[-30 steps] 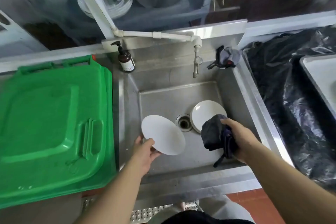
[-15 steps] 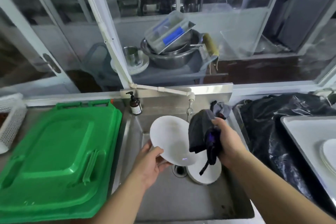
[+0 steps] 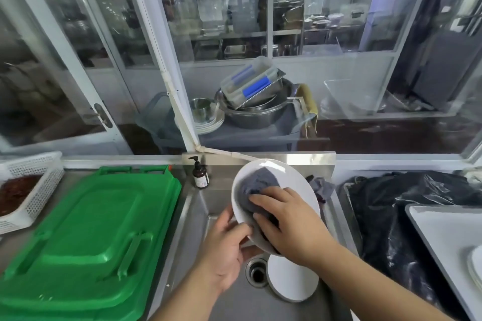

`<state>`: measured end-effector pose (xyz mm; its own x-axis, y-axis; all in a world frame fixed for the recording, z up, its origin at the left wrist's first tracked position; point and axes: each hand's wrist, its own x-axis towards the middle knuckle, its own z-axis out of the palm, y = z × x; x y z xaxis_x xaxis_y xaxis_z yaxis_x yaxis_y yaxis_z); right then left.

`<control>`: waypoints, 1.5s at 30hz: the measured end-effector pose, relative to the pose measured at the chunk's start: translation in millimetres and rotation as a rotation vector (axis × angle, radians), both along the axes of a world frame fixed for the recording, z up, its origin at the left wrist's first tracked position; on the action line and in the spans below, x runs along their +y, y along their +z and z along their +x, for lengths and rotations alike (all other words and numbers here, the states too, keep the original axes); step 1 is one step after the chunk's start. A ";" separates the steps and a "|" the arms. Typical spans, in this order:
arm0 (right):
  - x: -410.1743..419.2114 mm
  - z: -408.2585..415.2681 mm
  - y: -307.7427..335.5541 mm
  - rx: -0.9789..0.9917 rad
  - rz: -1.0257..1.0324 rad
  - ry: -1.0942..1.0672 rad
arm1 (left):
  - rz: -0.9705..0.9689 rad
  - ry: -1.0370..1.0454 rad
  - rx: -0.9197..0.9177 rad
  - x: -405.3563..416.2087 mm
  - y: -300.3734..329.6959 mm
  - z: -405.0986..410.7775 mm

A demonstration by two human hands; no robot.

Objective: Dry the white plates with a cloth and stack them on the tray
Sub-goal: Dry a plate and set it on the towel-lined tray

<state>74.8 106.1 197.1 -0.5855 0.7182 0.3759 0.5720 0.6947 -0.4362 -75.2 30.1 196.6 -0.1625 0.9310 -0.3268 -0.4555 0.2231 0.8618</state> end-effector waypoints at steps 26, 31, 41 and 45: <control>-7.9 -42.4 84.1 0.035 0.174 -0.308 | 0.344 0.143 -0.096 -5.8 76.2 -64.0; -46.3 -51.7 89.3 0.037 0.085 -0.120 | 0.331 0.097 -0.051 -11.1 78.0 -63.0; -19.7 -85.5 127.0 0.145 0.228 -0.005 | 0.293 -0.064 -0.068 -31.3 70.3 -43.7; 15.6 -80.5 137.5 0.142 0.313 -0.145 | 0.308 -0.022 -0.108 -29.6 76.1 -48.2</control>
<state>-5.6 121.8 334.6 -0.4128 0.6274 0.6603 0.6231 0.7233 -0.2976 -123.5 0.5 272.7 -0.1205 0.9917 -0.0440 -0.5462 -0.0293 0.8372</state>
